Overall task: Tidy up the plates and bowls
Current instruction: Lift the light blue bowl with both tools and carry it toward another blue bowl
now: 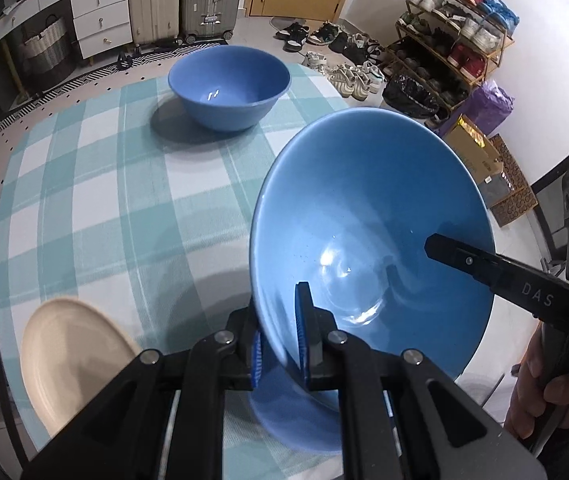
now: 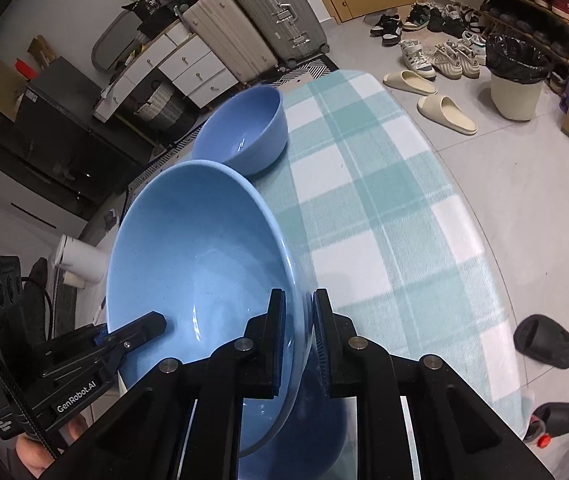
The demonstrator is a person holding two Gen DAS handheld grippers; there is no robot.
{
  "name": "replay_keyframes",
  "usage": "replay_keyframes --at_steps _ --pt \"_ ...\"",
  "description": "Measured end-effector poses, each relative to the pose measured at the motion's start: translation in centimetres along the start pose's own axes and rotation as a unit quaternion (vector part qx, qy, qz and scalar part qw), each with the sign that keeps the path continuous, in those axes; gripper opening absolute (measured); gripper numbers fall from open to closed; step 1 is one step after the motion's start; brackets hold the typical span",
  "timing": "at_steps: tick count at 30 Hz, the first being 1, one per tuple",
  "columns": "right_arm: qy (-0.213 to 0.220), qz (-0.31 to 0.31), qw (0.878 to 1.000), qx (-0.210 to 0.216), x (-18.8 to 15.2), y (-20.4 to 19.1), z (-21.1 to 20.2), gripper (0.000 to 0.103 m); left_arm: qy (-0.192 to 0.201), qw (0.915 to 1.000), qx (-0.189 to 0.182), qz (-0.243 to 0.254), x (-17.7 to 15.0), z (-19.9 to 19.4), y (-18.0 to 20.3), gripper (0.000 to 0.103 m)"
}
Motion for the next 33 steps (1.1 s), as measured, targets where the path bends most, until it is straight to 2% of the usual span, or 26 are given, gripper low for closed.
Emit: replay_keyframes --at_steps 10,16,24,33 --pt "-0.019 -0.002 1.0 -0.003 -4.7 -0.8 1.0 0.015 -0.007 0.9998 0.011 0.011 -4.0 0.2 -0.7 0.012" --pt "-0.029 -0.001 1.0 -0.006 -6.2 -0.7 1.7 0.015 -0.021 0.9993 0.022 0.022 -5.9 1.0 -0.6 0.012" --pt "-0.018 -0.06 0.996 -0.065 -7.1 -1.6 1.9 0.015 -0.049 0.9979 0.024 0.035 -7.1 2.4 -0.2 0.015" --pt "-0.011 -0.086 0.992 -0.087 -7.7 -1.9 2.3 0.015 -0.038 0.9989 0.018 0.019 -7.4 2.2 -0.5 0.015"
Point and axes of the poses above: each gripper's, at about its wrist camera, not at the fingertips, and z roughly the way its jaws point, y to its right, x to its top, the point moved 3 cm from there along z, roughly the way its jaws point, and after that the axes turned 7 degrees about -z, right-handed, at the moved point
